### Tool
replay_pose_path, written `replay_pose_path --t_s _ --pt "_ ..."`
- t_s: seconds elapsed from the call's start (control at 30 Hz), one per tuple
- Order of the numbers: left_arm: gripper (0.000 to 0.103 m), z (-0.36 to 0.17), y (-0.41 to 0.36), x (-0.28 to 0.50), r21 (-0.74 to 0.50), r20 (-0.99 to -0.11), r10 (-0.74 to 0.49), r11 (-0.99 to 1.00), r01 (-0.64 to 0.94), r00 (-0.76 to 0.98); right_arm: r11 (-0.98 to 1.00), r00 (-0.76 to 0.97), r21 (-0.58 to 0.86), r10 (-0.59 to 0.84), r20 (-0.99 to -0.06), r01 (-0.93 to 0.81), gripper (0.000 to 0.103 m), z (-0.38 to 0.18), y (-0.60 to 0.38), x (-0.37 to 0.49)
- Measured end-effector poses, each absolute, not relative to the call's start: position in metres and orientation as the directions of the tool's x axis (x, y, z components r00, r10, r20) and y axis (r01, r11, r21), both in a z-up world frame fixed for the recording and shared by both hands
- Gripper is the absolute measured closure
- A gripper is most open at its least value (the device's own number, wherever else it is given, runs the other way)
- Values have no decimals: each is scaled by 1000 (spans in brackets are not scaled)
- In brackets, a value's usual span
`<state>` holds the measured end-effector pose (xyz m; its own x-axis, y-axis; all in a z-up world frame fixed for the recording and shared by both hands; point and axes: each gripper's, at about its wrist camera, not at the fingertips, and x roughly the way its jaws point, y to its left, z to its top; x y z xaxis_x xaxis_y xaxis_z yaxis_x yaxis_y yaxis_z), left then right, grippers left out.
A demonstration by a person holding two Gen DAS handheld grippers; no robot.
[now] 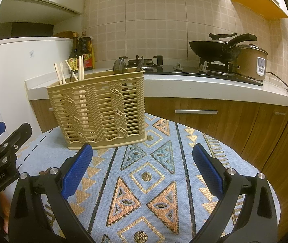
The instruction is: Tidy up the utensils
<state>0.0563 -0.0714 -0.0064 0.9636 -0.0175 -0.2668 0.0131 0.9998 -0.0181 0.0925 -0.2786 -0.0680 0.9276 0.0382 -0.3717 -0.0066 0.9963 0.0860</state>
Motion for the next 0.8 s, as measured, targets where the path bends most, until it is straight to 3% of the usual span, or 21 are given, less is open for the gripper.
replay_pose_path --t_s 0.43,0.8 --pt "8 -9 -69 62 -36 -298 -28 999 18 954 996 926 85 35 -375 -3 9 -69 -279 93" --pt "8 -7 -72 57 -19 -269 -24 1000 19 963 997 926 81 32 -376 -1 9 -69 -278 94"
